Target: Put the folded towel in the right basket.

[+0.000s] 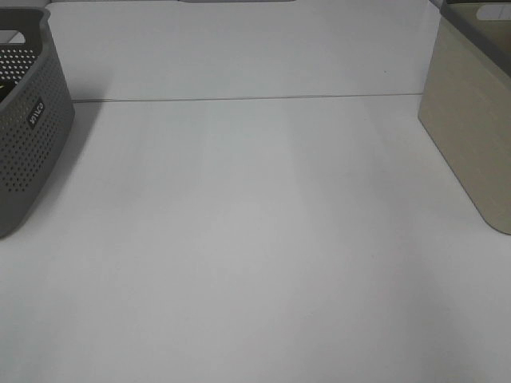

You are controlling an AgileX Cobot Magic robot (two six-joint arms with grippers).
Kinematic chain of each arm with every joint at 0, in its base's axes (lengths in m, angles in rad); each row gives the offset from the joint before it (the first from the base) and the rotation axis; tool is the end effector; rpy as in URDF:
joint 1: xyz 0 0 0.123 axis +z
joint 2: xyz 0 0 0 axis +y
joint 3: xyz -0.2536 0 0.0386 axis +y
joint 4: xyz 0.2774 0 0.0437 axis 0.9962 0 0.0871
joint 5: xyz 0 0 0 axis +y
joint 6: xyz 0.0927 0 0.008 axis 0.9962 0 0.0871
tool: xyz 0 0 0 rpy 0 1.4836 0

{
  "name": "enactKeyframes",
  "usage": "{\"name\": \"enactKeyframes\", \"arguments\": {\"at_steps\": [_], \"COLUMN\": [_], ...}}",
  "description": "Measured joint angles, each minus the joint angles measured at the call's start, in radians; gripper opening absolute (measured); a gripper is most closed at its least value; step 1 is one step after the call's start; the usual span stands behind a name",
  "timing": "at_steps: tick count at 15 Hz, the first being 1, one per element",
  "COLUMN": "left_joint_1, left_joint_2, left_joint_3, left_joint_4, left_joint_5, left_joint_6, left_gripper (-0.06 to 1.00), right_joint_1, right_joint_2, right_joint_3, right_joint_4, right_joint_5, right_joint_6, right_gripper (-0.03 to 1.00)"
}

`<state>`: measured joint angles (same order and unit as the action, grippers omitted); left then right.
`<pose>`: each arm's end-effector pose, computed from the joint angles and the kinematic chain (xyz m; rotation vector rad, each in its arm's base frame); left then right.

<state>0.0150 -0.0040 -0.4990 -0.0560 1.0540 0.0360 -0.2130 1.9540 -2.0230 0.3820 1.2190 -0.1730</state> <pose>0.0514 -0.0038 0.2910 0.0238 2.0334 -0.0348 0.4453 -0.0630 0.3314 0.1007 2.5486 0.3706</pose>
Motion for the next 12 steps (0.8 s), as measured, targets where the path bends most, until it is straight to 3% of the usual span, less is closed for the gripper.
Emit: {"name": "enactKeyframes", "arguments": {"at_steps": [7, 9, 12], "left_joint_1": [0.0, 0.0, 0.0], "left_joint_2": [0.0, 0.0, 0.0], "left_joint_3": [0.0, 0.0, 0.0], "left_joint_4": [0.0, 0.0, 0.0], "left_joint_5": [0.0, 0.0, 0.0], "left_joint_6": [0.0, 0.0, 0.0], "left_gripper": [0.97, 0.97, 0.97], "right_joint_1": [0.285, 0.326, 0.328], "right_joint_2": [-0.217, -0.308, -0.485], "right_joint_3": [0.012, 0.105, 0.406], "right_joint_4": [-0.219, -0.233, -0.267], "right_joint_5": [0.001, 0.001, 0.0], "right_joint_6": [0.116, 0.134, 0.144], "right_gripper": [0.7, 0.7, 0.7]}}
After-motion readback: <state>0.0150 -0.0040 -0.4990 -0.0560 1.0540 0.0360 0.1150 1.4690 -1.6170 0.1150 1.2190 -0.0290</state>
